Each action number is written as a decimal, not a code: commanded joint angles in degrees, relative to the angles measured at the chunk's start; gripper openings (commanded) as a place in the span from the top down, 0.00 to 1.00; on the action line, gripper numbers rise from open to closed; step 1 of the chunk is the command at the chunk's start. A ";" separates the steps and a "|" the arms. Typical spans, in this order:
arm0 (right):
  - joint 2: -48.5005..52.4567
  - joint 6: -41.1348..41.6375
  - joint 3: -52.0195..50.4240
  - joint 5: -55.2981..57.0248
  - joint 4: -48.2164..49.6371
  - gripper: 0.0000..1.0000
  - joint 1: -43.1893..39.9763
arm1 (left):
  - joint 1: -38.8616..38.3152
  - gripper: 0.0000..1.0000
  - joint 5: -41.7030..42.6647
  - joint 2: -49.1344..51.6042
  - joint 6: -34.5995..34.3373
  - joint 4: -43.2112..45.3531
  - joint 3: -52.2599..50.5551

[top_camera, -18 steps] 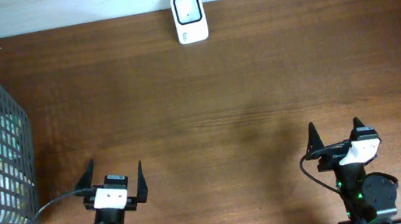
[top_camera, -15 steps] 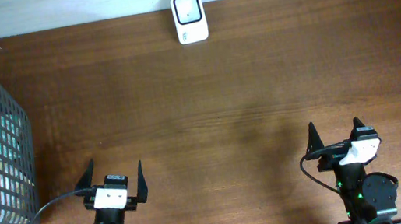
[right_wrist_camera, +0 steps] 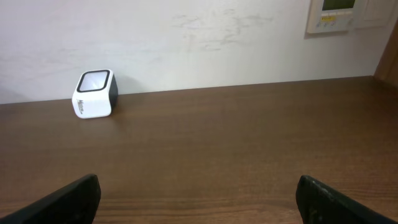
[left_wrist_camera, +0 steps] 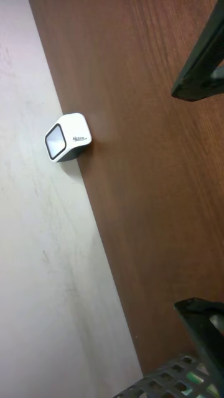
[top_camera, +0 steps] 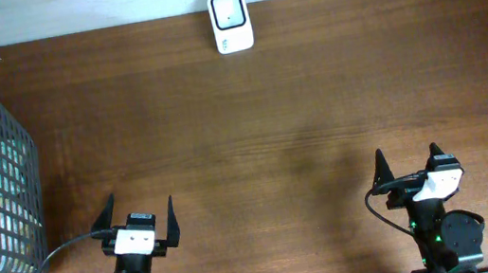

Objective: Scan the item barcode

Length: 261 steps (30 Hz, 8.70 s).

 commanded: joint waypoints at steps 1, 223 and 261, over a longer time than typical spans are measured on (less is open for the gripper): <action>-0.33 0.17 -0.42 0.07 -0.24 0.01 -0.11 | 0.26 0.01 -0.44 -0.59 0.90 -0.02 -0.42; -0.33 0.15 -0.42 0.09 -0.20 0.01 -0.07 | -23.10 1.00 0.63 133.00 -21.05 -91.12 151.45; -0.33 0.15 -0.42 0.09 -0.20 0.01 -0.07 | 38.12 0.06 -7.56 121.90 -8.04 -61.29 113.92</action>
